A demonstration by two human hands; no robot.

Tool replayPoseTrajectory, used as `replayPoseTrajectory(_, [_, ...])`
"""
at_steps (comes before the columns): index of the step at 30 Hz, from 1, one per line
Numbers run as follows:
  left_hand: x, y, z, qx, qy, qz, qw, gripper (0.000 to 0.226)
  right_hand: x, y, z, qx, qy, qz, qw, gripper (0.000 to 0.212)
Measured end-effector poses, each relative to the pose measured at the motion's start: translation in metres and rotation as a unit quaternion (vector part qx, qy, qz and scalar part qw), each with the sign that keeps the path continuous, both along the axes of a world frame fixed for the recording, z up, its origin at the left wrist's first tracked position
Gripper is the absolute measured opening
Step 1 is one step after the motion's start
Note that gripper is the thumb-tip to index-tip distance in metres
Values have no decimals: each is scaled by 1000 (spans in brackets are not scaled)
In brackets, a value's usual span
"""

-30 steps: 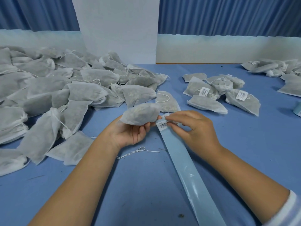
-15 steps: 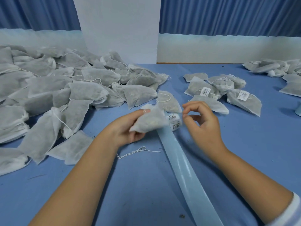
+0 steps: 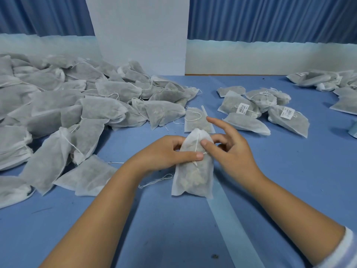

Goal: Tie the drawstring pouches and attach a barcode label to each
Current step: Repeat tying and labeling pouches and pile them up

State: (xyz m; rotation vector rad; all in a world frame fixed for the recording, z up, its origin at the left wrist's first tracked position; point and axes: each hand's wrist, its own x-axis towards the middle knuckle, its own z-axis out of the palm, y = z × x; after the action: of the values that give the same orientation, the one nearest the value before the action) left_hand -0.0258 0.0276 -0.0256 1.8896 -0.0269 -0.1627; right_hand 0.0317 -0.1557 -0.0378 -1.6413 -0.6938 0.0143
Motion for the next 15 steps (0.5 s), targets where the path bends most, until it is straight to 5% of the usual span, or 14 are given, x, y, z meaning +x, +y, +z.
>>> replayPoseTrajectory(8, [1, 3, -5, -64, 80, -37, 994, 23, 6, -4, 2, 84, 110, -21, 990, 45])
replayPoseTrajectory(15, [2, 10, -4, -93, 74, 36, 992, 28, 6, -3, 4, 65, 67, -66, 993, 29])
